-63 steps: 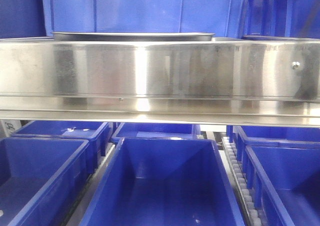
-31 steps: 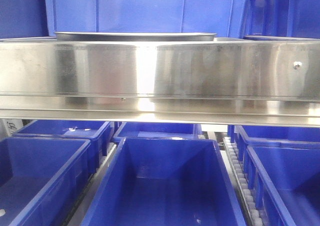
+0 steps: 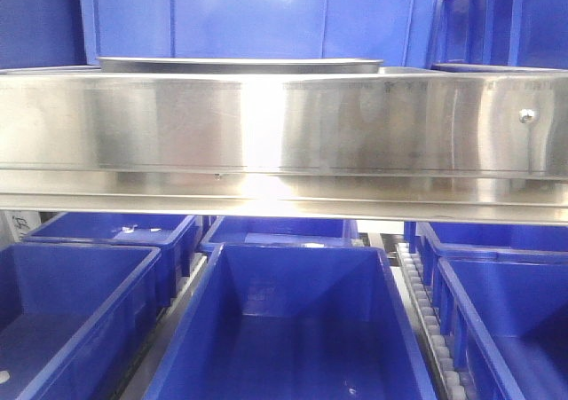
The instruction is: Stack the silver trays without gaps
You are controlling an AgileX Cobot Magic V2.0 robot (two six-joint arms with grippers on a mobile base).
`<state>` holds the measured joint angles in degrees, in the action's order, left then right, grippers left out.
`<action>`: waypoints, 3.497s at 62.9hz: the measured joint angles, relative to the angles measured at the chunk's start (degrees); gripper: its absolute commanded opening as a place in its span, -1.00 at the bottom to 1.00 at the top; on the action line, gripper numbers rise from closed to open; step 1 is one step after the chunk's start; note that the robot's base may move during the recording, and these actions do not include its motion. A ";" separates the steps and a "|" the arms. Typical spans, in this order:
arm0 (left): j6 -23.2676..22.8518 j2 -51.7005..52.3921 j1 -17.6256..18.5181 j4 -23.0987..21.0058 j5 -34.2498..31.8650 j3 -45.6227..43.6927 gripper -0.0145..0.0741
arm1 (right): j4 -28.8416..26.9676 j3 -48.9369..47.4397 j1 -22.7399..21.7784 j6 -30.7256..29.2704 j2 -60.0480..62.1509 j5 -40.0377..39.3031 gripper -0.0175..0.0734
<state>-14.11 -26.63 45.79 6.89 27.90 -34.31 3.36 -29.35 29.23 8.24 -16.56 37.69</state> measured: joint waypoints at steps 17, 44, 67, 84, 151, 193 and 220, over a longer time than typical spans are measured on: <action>0.00 7.82 0.00 -0.25 -3.47 3.00 -0.77 | 0.10 2.81 0.00 -0.84 10.48 -5.61 -0.50; 0.00 7.91 0.00 -0.83 -3.47 3.03 -0.77 | 0.10 2.81 0.00 -1.07 10.48 -6.54 -0.50; 7.56 10.99 -8.36 -5.53 -3.01 4.04 -0.77 | 0.21 2.84 0.00 -1.06 10.48 -6.54 -0.50; 16.97 21.40 -27.97 -9.75 -12.31 16.01 -0.77 | 0.21 2.96 0.00 -1.06 10.48 -6.54 -0.50; 17.17 27.25 -41.78 -9.93 -32.53 35.99 -0.78 | 0.31 2.96 0.00 -1.09 10.48 -6.54 -0.50; 17.17 27.25 -41.78 -9.93 -32.61 35.99 -0.78 | -3.36 16.01 -28.24 -2.49 15.37 -18.87 -0.50; 17.17 27.25 -41.78 -9.93 -32.65 35.99 -0.78 | -5.04 31.03 -32.00 -2.60 17.11 -33.93 -0.50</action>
<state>3.06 0.62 4.01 -3.04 -4.75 1.68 -1.69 1.68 -2.78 5.64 0.55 3.76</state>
